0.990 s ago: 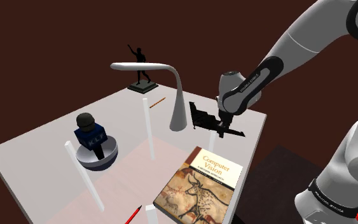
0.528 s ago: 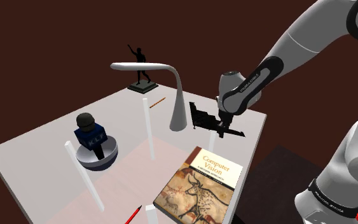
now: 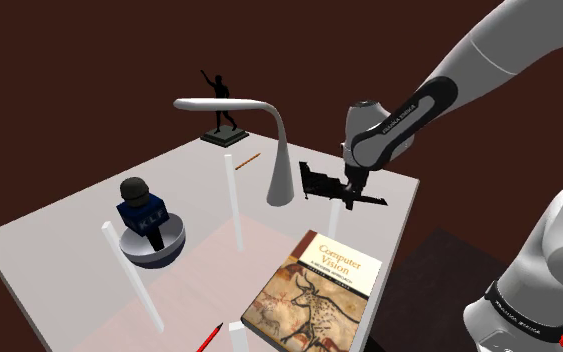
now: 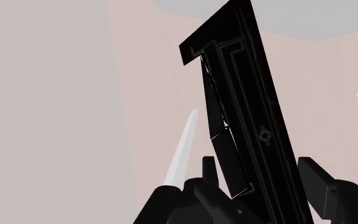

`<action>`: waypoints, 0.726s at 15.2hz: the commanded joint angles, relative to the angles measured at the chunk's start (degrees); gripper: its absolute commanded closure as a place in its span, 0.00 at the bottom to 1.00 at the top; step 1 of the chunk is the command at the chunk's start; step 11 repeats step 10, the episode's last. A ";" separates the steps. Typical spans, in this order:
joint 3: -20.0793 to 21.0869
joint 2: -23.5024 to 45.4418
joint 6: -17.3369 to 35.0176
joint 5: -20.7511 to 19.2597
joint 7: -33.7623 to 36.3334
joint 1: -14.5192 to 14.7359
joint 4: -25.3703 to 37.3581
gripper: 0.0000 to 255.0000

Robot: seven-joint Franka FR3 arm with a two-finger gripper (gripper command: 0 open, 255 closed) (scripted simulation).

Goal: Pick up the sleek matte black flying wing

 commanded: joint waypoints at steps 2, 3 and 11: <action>0.04 -2.35 -2.51 -0.18 0.14 0.09 0.20 1.00; 0.04 -3.03 -3.34 -0.22 0.14 0.10 0.34 1.00; 0.10 -6.34 -7.62 -0.38 0.10 0.13 1.32 1.00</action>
